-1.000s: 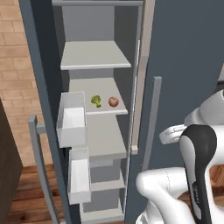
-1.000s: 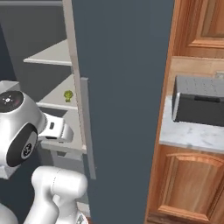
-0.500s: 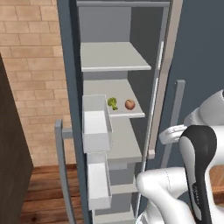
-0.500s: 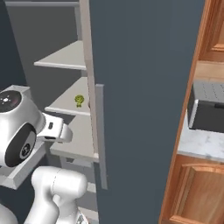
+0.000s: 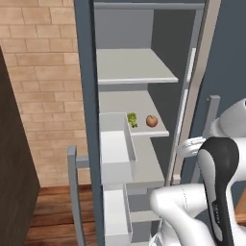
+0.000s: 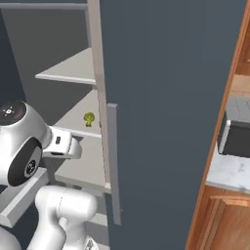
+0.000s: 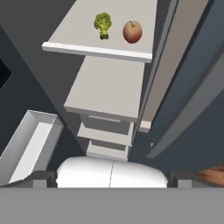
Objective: Take the broccoli, fish, and peach from the freezer and place them in the bowl on the counter.
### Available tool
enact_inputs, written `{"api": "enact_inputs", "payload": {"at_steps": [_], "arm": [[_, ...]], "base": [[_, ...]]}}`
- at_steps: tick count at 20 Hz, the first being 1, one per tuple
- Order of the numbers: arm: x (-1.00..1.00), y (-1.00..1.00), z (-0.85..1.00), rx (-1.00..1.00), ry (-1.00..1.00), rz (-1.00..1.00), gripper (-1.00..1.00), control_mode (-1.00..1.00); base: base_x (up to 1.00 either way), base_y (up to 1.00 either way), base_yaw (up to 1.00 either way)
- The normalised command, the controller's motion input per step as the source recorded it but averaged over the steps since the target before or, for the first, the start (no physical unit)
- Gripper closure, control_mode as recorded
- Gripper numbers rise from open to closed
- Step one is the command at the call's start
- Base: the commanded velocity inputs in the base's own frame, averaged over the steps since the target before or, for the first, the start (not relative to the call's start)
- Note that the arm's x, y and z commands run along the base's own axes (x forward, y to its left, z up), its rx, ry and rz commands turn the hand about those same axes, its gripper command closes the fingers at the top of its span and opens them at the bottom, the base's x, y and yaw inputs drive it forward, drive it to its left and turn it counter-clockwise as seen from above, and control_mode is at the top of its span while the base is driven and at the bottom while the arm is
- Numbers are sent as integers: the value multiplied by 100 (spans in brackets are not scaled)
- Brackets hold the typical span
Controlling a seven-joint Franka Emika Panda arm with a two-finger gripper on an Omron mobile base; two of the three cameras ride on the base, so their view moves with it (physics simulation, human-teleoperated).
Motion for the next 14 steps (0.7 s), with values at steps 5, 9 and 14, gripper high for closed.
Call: {"api": "enact_inputs", "payload": {"at_steps": [5,9,14], "arm": [[0,0,0,0,0,0,-100,100],[0,0,0,0,0,0,-100,100],[11,1,0,0,0,1,-100,-100]], "base": [[25,23,6],[34,12,8],[37,2,6]]}}
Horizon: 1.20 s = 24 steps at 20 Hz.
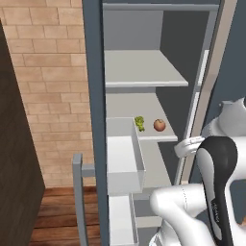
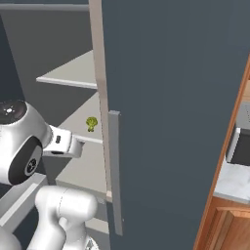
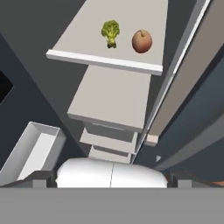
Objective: Take the broccoli, fish, and peach from the freezer and place them in the bowl on the counter.
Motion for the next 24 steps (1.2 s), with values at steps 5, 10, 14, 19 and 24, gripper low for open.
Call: {"api": "enact_inputs", "payload": {"at_steps": [5,10,14,19,24], "arm": [[62,10,0,0,0,7,-100,-100],[63,19,0,0,0,8,-100,-100],[62,8,-12,0,0,4,-100,-100],[52,2,-33,0,-2,0,-100,-100],[24,5,-50,0,-11,0,-100,-100]], "base": [[0,0,0],[0,0,0],[0,0,0],[0,0,0],[0,0,0]]}}
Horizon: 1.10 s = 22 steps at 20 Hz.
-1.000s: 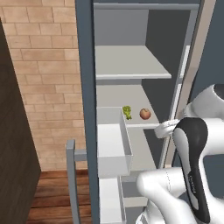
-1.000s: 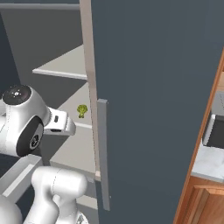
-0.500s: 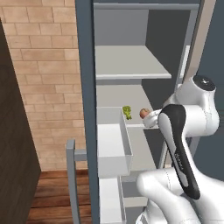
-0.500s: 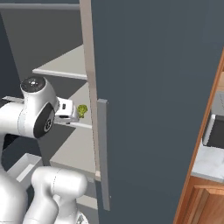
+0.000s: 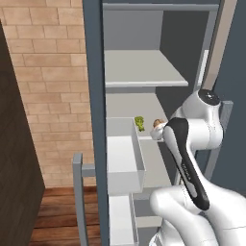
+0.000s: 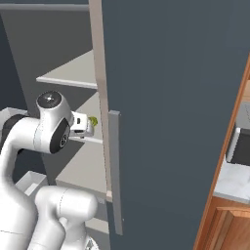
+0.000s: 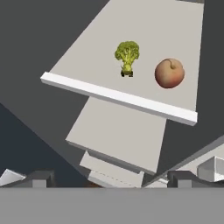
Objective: Take the broccoli, fish, and peach from the freezer and place them in the bowl on the counter.
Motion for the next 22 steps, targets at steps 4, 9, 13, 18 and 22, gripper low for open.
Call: {"api": "enact_inputs", "payload": {"at_steps": [4,9,13,18,22], "arm": [[9,6,-36,1,-27,0,-100,-100],[25,14,-14,3,-24,-1,-100,-100],[44,18,5,2,2,-2,-100,-100],[43,8,4,0,10,-1,-100,-100],[47,0,0,1,11,0,-100,-100]], "base": [[0,0,0],[0,0,0],[0,0,0],[0,0,0],[0,0,0]]}}
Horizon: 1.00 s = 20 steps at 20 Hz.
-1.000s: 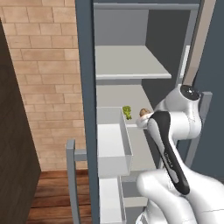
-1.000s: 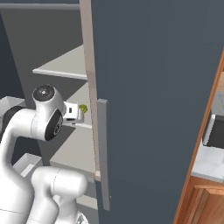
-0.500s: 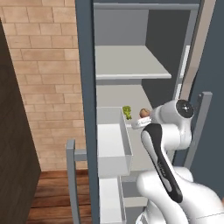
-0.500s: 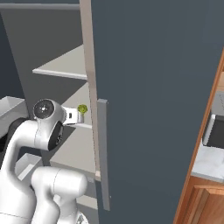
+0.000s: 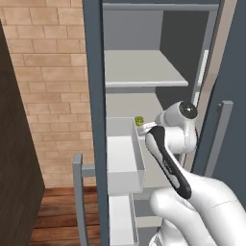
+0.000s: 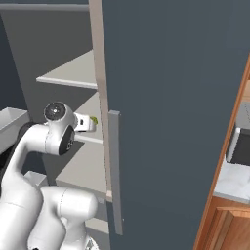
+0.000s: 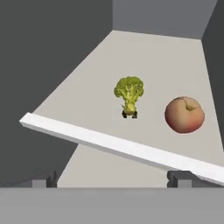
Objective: Take the broccoli, fish, and peach from the freezer and place them in the bowl on the counter.
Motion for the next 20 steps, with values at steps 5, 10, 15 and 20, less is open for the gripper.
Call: {"api": "enact_inputs", "payload": {"at_steps": [5,10,15,20], "arm": [[49,0,-8,2,7,0,-100,-100],[40,0,-34,1,0,-1,-100,-100],[34,0,-47,0,0,-4,-100,-100],[44,2,-20,1,1,-5,-100,-100]], "base": [[0,0,0],[0,0,0],[0,0,0],[0,0,0]]}}
